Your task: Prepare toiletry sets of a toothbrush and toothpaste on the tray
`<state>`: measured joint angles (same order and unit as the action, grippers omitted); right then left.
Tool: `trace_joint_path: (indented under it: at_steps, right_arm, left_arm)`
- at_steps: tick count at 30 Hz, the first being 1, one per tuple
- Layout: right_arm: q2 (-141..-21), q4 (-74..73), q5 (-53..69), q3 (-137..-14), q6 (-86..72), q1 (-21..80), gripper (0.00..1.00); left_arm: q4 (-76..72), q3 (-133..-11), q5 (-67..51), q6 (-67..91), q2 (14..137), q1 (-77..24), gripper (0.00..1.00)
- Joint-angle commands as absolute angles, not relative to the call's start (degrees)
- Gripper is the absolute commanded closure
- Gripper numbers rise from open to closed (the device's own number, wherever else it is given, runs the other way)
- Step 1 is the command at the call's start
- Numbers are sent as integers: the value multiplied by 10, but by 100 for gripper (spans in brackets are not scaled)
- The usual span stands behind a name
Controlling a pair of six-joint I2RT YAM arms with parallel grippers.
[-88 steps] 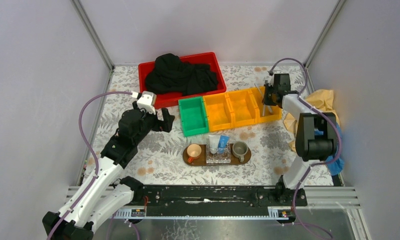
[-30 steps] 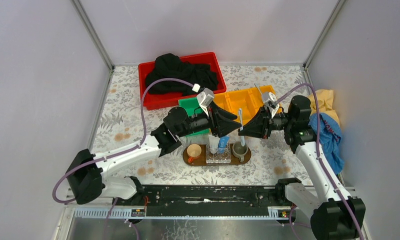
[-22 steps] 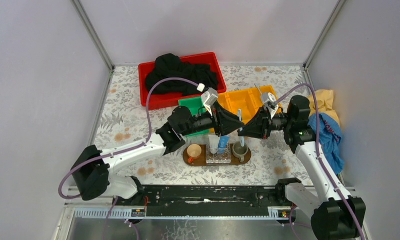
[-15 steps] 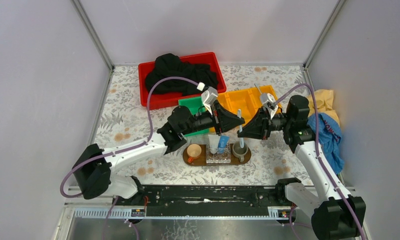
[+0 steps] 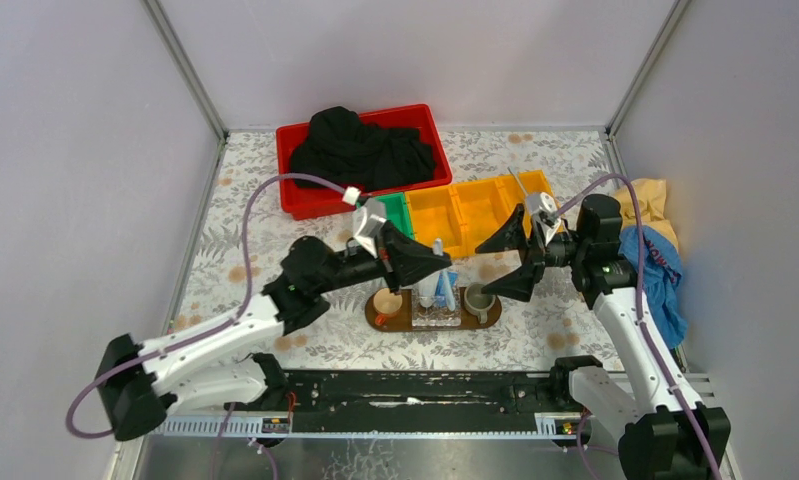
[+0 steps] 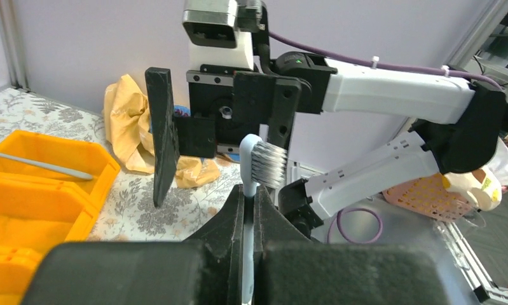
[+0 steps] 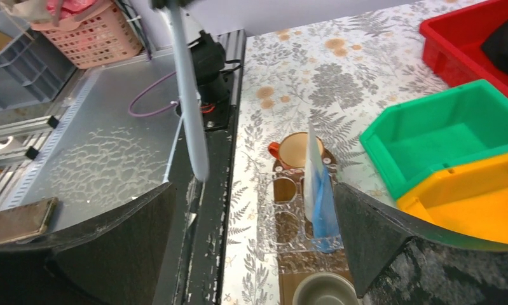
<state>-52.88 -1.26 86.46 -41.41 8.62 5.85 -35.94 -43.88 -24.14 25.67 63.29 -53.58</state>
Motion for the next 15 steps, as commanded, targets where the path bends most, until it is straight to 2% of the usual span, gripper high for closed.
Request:
trace_joint_path:
  at_steps: [1, 7, 11, 15]
  right_arm:
    - [-518, -62, 841, -445, 151, 31, 0]
    - [-529, -67, 775, -443, 161, 13, 0]
    - [-537, -67, 770, -440, 164, 10, 1]
    - [-540, -67, 767, -438, 166, 7, 1]
  left_arm:
    - [-243, -408, -221, 185, 545, -544, 100]
    - [-158, -353, -139, 127, 453, -563, 100]
    - [-246, -274, -104, 115, 402, -568, 100]
    - [-328, -227, -93, 111, 407, -568, 100]
